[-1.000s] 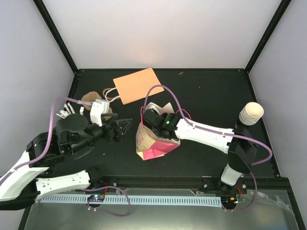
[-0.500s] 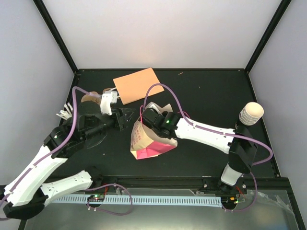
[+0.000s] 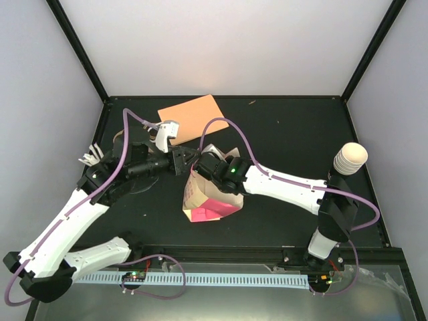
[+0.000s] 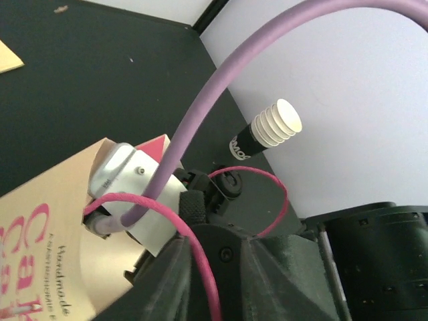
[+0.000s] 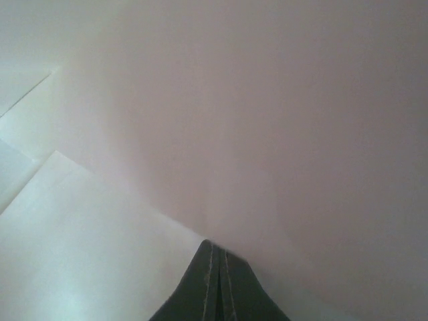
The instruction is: Pack the takeout coffee
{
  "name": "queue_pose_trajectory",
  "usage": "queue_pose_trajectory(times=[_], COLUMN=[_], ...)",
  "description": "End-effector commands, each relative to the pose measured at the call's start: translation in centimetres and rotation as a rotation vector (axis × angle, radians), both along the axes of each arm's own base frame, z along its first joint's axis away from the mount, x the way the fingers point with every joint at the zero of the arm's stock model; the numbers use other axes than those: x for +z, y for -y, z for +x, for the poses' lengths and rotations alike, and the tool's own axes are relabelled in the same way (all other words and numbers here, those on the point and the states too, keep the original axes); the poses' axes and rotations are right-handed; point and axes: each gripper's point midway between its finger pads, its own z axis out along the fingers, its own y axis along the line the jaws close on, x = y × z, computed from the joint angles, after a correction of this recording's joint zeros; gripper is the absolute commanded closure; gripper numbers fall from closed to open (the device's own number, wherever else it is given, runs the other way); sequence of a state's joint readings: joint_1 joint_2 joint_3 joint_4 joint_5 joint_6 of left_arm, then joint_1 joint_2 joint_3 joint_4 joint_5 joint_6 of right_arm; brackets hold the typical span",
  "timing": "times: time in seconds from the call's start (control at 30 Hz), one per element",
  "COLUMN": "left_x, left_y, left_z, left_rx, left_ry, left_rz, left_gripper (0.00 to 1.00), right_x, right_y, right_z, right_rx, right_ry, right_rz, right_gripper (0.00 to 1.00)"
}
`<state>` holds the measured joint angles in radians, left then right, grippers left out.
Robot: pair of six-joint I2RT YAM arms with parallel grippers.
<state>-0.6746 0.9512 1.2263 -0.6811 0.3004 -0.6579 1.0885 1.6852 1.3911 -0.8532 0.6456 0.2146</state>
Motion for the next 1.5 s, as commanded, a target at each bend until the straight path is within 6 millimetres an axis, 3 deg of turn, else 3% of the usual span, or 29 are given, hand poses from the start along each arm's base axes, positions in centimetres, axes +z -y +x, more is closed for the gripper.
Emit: queue_pose_trajectory(times=[0.0,0.1,0.33,0.5,0.7,0.9,1.33,1.47], left_x=[0.9,1.8,2.7,2.3,-0.6,-4.1,-5.3,-5.0], left_y=[0.5,0.0,-1.6,-2.5,-2.9,-2.8,-2.3,-2.4], left_z=[-0.5,-0.9,-2.2,-4.5,-6.3,-5.7,-3.1,-2.4], left_rx=[-0.05,-0.043,-0.035,-0.092,-0.155,-0.155,-0.121,-0.099], left_ry=[0.006,0.033,0.064,0.129,0.158,0.203,0.344,0.385], left_rz=[-0.028,-0.046,-0.026,-0.02,-0.019,0.017,0.112,0.134], left_gripper=[0.7,0.51,0.48,0.36,0.36,0.41,0.43,0.49], right_x=[0.0,-0.2,0.9,1.7,1.7,1.8,2.0,2.2], right_y=[-0.4,-0.4,-0.9,-1.6,-2.5,-3.3,-4.8,-4.9], right_z=[0.3,0.2,-0.3,-0.8,-1.2,-1.3,-1.6,-1.6], right_rx=[0.0,0.001,0.02,0.043,0.062,0.075,0.107,0.112], right_ry=[0.018,0.017,-0.002,-0.035,-0.078,-0.105,-0.15,-0.154], right_rz=[-0.007,-0.01,0.053,0.106,0.15,0.174,0.243,0.251], right_gripper=[0.98,0.98,0.98,0.98,0.98,0.98,0.98,0.98])
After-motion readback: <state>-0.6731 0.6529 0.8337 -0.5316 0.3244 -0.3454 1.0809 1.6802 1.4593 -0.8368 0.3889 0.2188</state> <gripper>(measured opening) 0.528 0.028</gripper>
